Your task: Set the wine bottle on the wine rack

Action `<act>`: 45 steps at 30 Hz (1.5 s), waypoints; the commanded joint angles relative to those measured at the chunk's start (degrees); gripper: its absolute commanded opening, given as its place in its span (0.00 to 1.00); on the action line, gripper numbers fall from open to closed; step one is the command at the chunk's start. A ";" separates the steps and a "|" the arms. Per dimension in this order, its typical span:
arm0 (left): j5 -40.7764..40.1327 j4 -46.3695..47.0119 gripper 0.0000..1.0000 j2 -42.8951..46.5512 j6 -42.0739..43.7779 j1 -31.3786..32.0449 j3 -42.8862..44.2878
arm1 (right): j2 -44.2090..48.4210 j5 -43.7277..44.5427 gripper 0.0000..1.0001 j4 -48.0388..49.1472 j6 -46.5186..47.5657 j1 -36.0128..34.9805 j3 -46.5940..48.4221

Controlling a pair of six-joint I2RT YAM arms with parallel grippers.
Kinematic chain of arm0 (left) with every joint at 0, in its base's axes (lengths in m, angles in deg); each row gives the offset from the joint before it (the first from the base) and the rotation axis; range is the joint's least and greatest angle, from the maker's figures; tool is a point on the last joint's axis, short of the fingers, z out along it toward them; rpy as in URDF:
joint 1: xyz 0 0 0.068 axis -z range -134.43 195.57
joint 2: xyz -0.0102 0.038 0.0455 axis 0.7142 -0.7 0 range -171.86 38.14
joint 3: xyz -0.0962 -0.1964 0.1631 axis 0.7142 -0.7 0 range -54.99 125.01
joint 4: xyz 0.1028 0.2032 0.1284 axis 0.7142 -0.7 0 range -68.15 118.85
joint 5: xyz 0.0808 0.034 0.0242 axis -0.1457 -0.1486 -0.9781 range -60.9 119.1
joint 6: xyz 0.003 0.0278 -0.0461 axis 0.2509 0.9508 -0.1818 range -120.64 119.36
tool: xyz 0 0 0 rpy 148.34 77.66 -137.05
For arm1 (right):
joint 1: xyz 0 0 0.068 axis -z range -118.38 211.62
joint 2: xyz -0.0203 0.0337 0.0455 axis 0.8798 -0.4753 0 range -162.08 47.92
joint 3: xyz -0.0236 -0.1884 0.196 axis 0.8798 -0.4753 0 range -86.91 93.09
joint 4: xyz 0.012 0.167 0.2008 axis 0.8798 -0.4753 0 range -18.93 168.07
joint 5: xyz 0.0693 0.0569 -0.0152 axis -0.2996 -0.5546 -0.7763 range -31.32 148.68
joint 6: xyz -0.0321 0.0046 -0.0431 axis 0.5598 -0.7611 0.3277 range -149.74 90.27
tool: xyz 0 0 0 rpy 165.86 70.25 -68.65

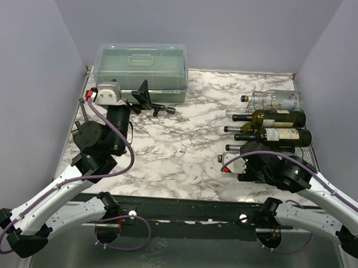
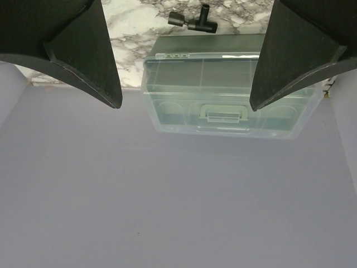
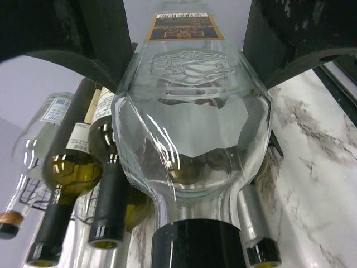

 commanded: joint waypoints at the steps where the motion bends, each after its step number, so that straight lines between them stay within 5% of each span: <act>1: -0.74 1.49 0.98 1.25 0.80 1.50 -0.42 | 1.60 9.03 0.01 3.49 0.77 1.05 -1.16; 9: -0.83 2.26 0.98 3.01 1.49 3.60 -1.03 | 1.27 11.24 0.01 6.37 1.32 6.73 -8.76; 16: -1.16 2.80 0.97 3.36 3.20 5.42 -1.04 | -7.22 5.55 0.01 15.21 16.70 30.71 -5.83; 32: -1.58 4.64 0.96 3.64 5.33 6.56 -2.18 | -3.81 -1.56 0.01 8.29 24.60 30.90 -11.94; 34: -1.53 4.81 0.96 3.46 5.52 6.65 -2.25 | -2.97 -1.75 0.09 8.09 24.22 30.88 -13.32; 40: -1.40 4.82 0.96 2.63 5.49 6.74 -2.33 | -0.41 -2.11 0.56 9.06 22.78 30.88 -15.13; 45: -1.41 5.08 0.96 1.87 5.98 6.75 -2.70 | 0.84 -4.68 0.70 7.20 22.72 30.91 -14.59</act>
